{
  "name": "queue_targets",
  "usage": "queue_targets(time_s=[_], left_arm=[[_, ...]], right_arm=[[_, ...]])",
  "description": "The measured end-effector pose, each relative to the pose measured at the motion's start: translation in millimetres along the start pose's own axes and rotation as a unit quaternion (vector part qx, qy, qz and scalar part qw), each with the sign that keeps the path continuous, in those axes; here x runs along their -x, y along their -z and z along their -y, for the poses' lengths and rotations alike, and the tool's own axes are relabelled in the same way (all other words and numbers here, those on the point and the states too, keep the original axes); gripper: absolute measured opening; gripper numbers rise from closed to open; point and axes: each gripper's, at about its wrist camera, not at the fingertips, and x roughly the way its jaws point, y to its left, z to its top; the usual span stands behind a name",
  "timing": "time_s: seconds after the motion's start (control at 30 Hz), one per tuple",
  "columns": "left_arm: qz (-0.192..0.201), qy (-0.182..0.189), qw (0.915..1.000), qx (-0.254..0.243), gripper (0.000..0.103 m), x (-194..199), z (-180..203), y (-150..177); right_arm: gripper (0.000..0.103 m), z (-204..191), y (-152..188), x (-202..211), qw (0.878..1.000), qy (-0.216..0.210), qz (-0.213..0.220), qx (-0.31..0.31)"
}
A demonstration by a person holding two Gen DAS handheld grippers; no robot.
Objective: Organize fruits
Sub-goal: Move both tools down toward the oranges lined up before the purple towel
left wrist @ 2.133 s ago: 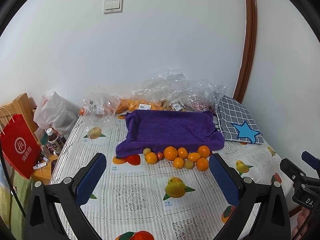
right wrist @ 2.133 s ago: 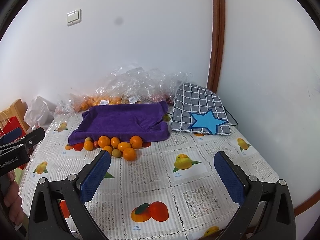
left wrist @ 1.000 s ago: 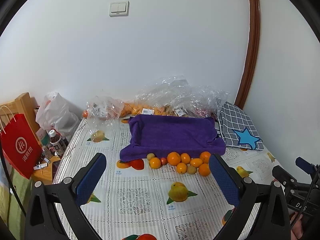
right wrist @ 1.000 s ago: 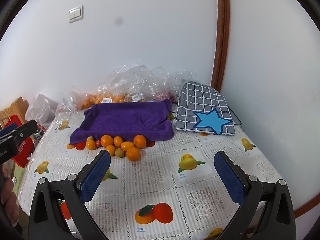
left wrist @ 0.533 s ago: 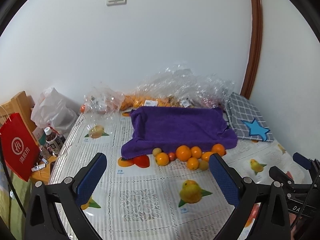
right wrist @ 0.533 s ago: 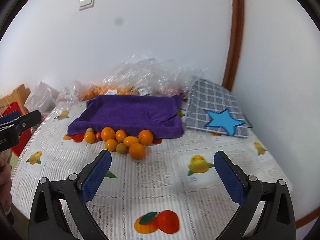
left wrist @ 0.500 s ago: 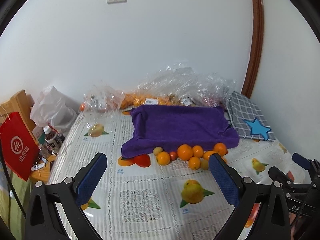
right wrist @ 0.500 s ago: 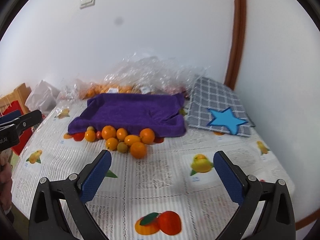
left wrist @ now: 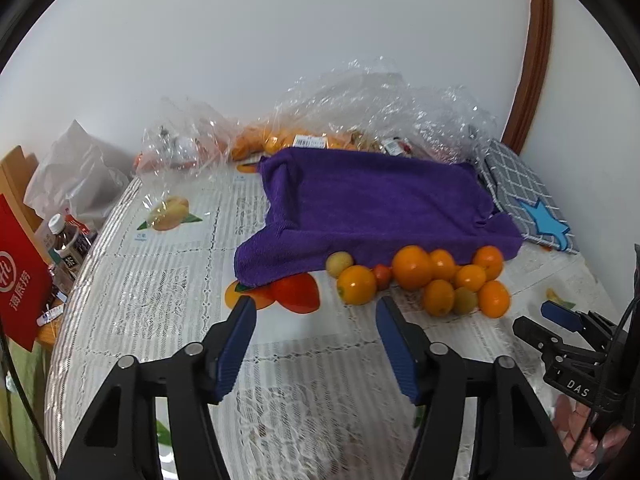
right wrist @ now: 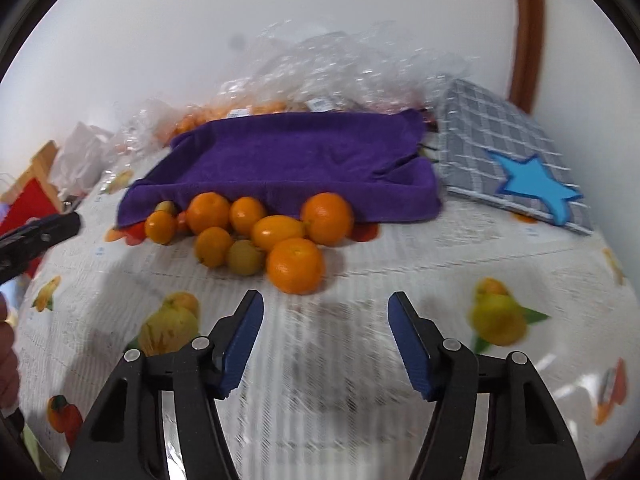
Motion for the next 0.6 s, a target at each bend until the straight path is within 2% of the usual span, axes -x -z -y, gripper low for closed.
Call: queue_targets(time_s=[0.17, 0.27, 0.4, 0.57, 0.6], left_arm=[[-0.018, 0.019, 0.9996, 0.007, 0.059, -17, -6, 4], [-0.03, 0.028, 0.9992, 0.002, 0.059, -25, -4, 6], [-0.046, 0.038, 0.9982, -0.003, 0.059, -39, 3, 7], [-0.069, 0.055, 0.996, -0.013, 0.05, -59, 18, -1], [-0.064, 0.062, 0.9959, -0.012, 0.05, -61, 20, -2]], right_arm=[[0.065, -3, -5, -25, 1.0, -0.015, -0.015, -0.007], [0.053, -4, -9, -41, 0.999, -0.016, -0.037, -0.013], [0.053, -9, -15, -50, 0.999, -0.01, -0.04, -0.004], [0.048, -12, -18, -55, 0.999, -0.012, -0.041, 0.005], [0.043, -11, -19, -57, 0.999, -0.012, -0.044, 0.002]])
